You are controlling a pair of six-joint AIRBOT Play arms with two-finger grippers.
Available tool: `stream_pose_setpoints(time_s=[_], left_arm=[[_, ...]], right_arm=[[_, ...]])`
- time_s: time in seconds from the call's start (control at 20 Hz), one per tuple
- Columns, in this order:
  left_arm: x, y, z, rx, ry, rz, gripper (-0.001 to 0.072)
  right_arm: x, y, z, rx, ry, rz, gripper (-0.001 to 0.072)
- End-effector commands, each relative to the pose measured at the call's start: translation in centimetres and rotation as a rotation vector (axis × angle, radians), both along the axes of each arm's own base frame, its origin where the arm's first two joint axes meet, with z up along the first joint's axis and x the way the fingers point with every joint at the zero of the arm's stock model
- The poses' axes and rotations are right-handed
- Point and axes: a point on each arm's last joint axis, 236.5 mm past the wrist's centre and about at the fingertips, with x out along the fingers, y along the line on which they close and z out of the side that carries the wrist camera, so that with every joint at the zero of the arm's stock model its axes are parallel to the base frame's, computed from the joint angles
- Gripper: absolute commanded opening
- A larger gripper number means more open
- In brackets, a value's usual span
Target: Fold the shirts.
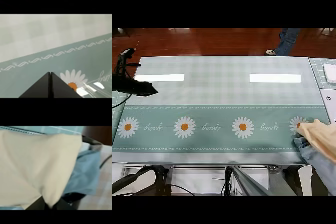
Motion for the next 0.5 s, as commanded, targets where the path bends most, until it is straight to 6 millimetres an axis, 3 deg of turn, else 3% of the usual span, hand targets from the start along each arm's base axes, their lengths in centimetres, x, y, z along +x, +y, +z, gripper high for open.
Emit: stream_pose_setpoints(time_s=[0.0, 0.1, 0.4, 0.45], left_arm=[[0.5, 2.2, 0.1, 0.006, -0.02, 0.066, 0.0023], [0.7, 2.7, 0.2, 0.011, -0.03, 0.079, 0.0023], [0.8, 2.7, 0.4, 0.001, -0.038, 0.087, 0.0023], [0.8, 2.7, 0.4, 0.001, -0.038, 0.087, 0.0023]], right_arm=[[-11.0, 4.0, -1.8, 0.232, 0.385, -0.098, 0.0021], [-14.8, 4.6, -2.1, 0.274, 0.52, -0.128, 0.0022], [-15.8, 3.7, -7.5, 0.249, 0.495, -0.121, 0.0032], [-16.0, 3.2, -7.9, 0.229, 0.507, -0.111, 0.0179]])
